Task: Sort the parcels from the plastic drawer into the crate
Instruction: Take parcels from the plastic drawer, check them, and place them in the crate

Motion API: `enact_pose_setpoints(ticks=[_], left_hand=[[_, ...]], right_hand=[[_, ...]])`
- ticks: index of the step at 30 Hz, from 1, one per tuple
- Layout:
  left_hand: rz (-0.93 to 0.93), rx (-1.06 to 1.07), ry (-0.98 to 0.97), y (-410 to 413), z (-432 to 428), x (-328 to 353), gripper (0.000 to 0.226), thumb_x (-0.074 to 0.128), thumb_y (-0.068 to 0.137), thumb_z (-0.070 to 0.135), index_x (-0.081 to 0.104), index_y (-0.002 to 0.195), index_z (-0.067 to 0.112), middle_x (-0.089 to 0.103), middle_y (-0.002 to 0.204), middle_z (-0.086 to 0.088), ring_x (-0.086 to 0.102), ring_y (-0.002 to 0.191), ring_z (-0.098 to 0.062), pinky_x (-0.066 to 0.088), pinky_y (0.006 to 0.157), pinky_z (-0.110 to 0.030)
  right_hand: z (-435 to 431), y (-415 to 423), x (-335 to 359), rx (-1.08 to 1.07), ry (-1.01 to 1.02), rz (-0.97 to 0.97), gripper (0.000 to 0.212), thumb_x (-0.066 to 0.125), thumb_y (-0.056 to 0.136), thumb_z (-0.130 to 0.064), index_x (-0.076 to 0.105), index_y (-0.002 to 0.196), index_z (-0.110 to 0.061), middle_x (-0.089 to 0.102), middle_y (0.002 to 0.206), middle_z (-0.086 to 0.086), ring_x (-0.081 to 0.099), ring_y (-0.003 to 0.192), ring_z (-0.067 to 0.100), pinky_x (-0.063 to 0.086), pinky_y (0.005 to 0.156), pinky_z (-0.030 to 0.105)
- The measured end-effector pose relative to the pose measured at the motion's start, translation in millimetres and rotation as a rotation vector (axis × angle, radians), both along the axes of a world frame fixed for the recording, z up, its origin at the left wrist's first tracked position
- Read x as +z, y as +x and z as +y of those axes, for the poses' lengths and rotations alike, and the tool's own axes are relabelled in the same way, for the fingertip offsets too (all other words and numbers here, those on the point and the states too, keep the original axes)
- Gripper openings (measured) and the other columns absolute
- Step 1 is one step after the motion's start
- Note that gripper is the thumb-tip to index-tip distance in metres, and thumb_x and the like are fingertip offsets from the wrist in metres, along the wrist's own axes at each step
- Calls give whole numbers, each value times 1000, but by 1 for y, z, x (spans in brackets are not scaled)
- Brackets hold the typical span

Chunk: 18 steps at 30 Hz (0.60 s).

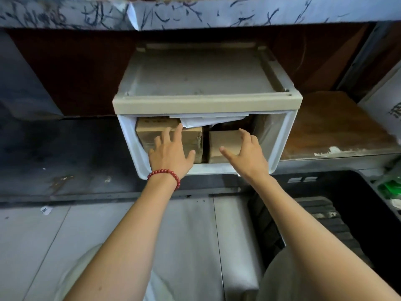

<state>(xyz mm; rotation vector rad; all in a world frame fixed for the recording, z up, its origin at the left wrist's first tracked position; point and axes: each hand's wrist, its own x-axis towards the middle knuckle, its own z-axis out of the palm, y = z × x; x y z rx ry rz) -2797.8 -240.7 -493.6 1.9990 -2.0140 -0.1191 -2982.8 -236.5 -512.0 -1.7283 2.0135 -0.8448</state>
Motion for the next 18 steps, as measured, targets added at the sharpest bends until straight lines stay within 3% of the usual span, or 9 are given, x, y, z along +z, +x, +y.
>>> enact_pose_setpoints(ticks=[5,9,14,18], left_hand=[[-22,-21,-72,-1,-8,-9,74,53,91,45,16,151,22,21,150,-8,24,134,-29,37,101,-40],[-11,-52,-74,-2,-12,-15,76,54,91,43,14,151,20,16,155,-4,18,139,-28,31,107,-41],[29,-50,-105,1,-19,-17,74,55,91,43,17,151,22,19,155,-1,21,139,-25,33,108,-42],[67,-70,-135,2,-20,-17,72,56,91,40,20,150,21,23,155,1,21,140,-23,33,109,-40]], right_hand=[[-30,6,-13,-60,-58,-280,81,60,90,-46,18,152,-15,28,154,10,32,140,26,31,111,40],[-45,6,-12,-106,-129,-460,74,59,93,-40,20,152,-16,35,153,5,34,139,21,30,109,35],[-56,7,-8,-129,-154,-615,68,57,95,-31,21,151,-19,45,144,2,46,116,8,31,95,21],[-62,6,-11,-156,-156,-704,57,52,98,-30,25,149,-25,50,140,-5,44,108,4,30,96,20]])
